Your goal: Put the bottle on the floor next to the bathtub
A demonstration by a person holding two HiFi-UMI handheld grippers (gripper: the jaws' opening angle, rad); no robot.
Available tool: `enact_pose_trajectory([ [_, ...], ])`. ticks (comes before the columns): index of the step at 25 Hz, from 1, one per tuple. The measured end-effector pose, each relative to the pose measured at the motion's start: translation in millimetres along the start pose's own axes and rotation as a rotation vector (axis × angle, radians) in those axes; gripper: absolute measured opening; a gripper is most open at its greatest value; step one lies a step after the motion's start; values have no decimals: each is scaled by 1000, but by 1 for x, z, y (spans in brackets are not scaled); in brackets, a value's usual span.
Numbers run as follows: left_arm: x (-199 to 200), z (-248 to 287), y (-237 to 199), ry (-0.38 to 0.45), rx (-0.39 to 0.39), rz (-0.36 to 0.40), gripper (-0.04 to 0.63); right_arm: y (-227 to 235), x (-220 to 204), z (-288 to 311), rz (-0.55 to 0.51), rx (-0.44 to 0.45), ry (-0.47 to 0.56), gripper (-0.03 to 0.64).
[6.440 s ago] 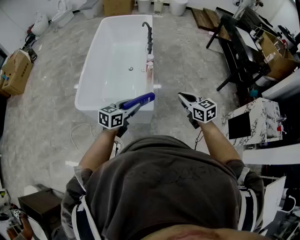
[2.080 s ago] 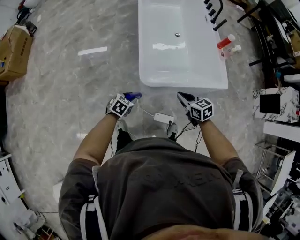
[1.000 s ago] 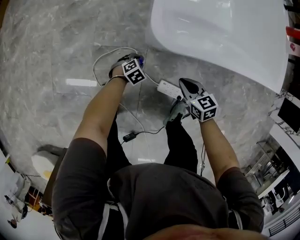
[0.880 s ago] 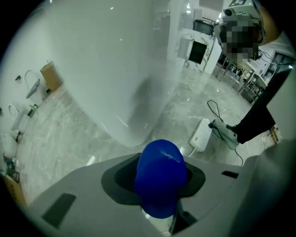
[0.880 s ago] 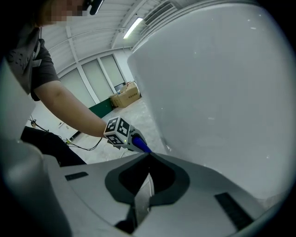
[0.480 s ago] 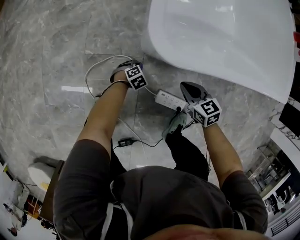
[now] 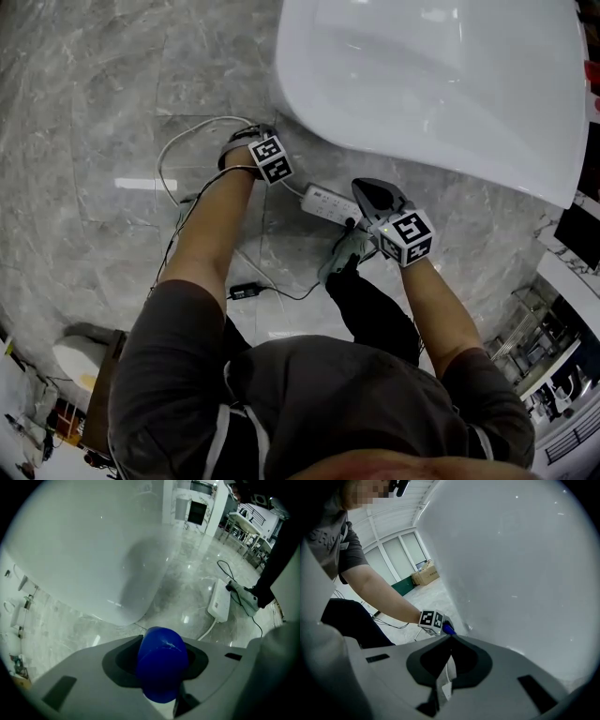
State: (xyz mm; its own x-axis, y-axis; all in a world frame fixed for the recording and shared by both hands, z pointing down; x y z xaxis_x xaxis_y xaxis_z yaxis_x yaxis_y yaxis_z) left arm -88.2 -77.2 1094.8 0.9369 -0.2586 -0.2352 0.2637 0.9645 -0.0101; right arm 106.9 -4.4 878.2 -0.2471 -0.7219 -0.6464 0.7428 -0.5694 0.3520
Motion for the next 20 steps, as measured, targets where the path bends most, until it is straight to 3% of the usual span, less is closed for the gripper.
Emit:
enact_pose_trajectory([
  [7,-6,7,-2,-9,20,-41,144,7,-7,-9,16,-7,-5,-8],
  [12,-6,-11,-5,-4,39,-101,220,4,-4,-23,33,-11,-17,-8],
  [16,-4,-62,-15,24,94,-169,262,-11,12,-37,49,-11,-23,-8],
  [20,-13,-136,-8,72,100,-231,264,-43,41,-63,55,-7,-20,-8],
])
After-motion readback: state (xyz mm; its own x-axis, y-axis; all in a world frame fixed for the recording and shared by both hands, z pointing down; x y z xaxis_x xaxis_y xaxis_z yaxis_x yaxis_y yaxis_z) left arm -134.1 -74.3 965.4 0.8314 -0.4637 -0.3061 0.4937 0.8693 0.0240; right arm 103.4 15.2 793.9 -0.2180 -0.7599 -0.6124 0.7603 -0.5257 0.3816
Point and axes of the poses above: the fingertips, and each gripper's own axes: z forward along the fingers, y to its right, x out of its top, the point moved 6 cm from there along -z, backward along the fingers, and after that the axes turned 2 degrees about y, right-handed, at the moved point
